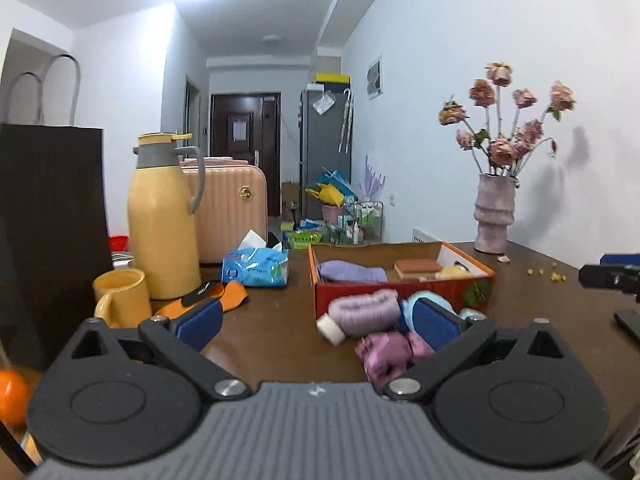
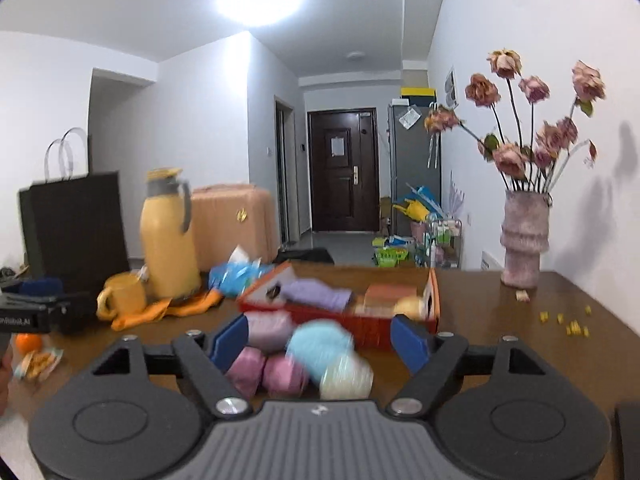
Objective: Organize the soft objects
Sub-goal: 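Move both grippers back to the pink satin bow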
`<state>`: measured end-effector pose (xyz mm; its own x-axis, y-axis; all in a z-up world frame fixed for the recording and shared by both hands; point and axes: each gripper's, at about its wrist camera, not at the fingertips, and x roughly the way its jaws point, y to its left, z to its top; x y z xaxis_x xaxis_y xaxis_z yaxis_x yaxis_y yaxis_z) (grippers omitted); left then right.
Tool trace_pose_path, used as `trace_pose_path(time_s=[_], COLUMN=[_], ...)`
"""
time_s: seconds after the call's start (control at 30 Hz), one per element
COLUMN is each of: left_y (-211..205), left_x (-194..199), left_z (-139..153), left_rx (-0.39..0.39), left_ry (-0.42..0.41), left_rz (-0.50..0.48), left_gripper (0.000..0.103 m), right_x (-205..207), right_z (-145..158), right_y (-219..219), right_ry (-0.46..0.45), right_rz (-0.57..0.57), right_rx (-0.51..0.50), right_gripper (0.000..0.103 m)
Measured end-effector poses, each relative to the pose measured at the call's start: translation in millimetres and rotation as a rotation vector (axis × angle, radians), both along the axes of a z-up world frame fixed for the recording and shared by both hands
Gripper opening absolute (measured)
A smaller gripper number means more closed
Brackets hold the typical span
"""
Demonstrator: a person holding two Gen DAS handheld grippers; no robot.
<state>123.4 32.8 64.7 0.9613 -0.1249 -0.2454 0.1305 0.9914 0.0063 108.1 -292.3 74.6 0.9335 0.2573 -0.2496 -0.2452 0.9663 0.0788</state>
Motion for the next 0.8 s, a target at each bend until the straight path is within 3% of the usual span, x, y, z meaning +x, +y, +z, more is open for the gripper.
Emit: trace_pose_path(time_s=[0.2,0.3,0.43,0.6,0.73,0.8], left_y=[-7,-17,-16,-15,-14,-16], left_x=[-46,-43,-37,-1,59,91], left_z=[-40,-41,-43,-54,-56,-60], left_rx=[-0.043,-0.008,-0.054,-0.091,-0.177,-0.208], left_ry=[0.101,0.096,0.102,0.157,0.237,0.282], left_rz=[-0.017,-0.02,-0.032,-0.001,-0.053,-0.084], left_gripper=[0.103,0.103,0.103,0.1,0.08,0.075], right_x=[-72,-73,-64,-29,31,69], right_z=[-56,-70,-72,-77,-77,-77], right_y=[0,-5,1,8,26,37], right_ry=[0.079,0.142,0.146,0.194,0.225,0.231], right_rz=[0.005,-0.004,-0.014,0.062,0.077,0.059], right_rx=[0.059,0.079,0.065,0.149,0.168,0.165], right_gripper=[0.08,0.079,0.075,0.062,0.056,0.056])
